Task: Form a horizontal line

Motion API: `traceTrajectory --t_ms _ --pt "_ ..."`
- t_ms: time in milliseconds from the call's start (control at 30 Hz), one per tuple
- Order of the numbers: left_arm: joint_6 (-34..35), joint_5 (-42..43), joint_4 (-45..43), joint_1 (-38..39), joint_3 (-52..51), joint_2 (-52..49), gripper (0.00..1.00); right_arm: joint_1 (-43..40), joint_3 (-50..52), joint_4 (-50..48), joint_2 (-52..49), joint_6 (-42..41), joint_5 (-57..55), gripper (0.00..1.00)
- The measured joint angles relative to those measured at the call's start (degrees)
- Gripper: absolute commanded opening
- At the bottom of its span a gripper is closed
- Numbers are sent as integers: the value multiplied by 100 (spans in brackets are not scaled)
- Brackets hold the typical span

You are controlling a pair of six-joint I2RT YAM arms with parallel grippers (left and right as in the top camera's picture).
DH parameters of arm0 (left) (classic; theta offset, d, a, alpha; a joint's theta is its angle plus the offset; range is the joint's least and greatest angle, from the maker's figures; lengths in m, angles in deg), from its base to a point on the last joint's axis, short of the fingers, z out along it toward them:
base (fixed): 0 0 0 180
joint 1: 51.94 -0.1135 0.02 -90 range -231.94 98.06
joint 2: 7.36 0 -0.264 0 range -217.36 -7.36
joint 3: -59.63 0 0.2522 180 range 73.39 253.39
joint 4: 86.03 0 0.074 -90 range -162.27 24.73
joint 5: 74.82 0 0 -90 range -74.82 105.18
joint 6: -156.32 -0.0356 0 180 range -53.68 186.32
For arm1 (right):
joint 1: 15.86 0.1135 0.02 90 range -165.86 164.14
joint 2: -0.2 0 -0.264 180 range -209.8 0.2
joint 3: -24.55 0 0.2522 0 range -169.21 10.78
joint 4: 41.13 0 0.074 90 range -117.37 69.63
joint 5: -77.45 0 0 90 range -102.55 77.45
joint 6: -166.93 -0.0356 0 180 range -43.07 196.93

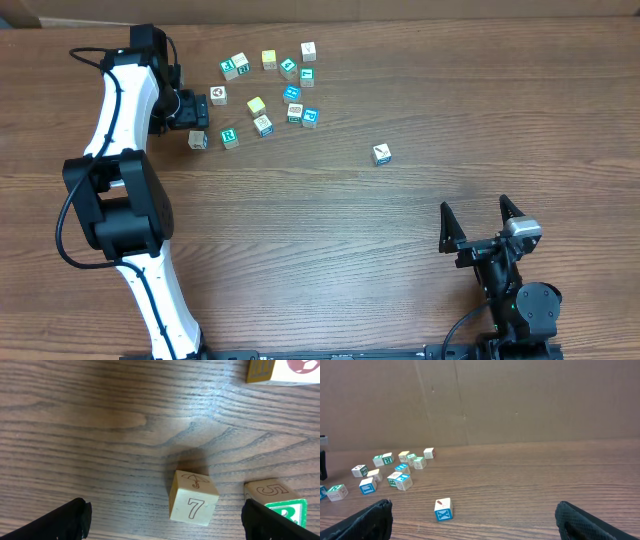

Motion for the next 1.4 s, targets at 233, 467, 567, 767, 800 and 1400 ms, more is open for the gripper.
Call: traceTrajectory --t_ms 233,467,567,767,800,1400 --pt "-57 37 -374 0 -291 0 90 -2 0 -2 0 -4 -2 100" --pt "-83 39 -704 0 -776 -4 70 0 0 2 0 -4 -2 100" --pt "-146 37 -791 0 -776 -7 58 0 0 2 0 -2 -2 100" --pt "-203 -61 -809 0 -776 -7 47 0 0 2 0 -4 -2 100" --pt "-203 -63 -807 0 -776 -4 45 -2 0 2 0 -4 -2 100" --pt "584 153 802 411 -671 2402 44 -2 0 2 0 0 0 100"
